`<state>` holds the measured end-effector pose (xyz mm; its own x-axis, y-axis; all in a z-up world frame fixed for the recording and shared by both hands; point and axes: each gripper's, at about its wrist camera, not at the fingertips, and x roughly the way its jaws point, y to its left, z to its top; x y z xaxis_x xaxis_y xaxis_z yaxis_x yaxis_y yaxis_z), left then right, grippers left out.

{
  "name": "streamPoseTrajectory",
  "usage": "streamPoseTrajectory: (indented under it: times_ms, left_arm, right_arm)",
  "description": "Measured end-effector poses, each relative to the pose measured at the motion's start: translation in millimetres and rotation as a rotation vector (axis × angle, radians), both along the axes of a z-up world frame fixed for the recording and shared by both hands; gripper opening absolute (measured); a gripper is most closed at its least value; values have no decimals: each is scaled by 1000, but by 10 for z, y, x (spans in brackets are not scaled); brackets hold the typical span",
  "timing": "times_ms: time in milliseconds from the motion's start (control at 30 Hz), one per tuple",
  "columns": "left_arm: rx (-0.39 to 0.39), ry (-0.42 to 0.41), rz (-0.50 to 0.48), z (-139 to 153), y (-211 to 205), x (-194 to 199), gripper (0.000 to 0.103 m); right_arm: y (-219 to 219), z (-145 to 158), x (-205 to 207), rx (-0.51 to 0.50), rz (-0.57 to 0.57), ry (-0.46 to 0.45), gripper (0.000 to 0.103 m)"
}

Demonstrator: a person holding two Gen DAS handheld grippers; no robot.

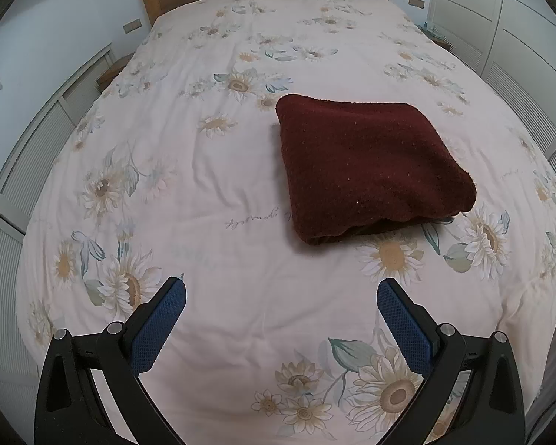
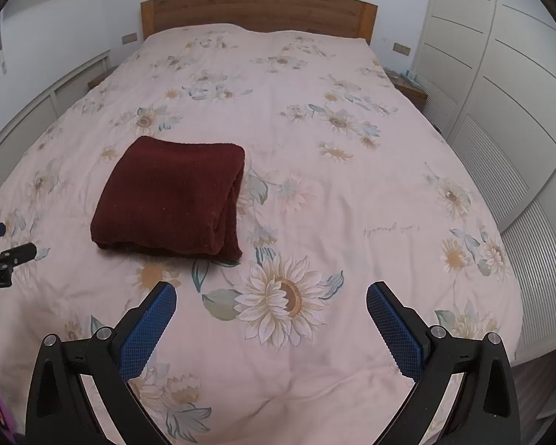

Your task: Fold small clothes

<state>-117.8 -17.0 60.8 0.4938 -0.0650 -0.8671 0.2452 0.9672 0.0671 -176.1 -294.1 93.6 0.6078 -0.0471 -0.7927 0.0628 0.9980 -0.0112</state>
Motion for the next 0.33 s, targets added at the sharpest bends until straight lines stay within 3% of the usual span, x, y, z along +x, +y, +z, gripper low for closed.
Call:
streamPoseTrajectory:
  times_ms: [333]
  left_arm:
    - [5,-8,-11,41,-16,10,102]
  right_arm:
    - [-28,-41,31,2,2,16,102]
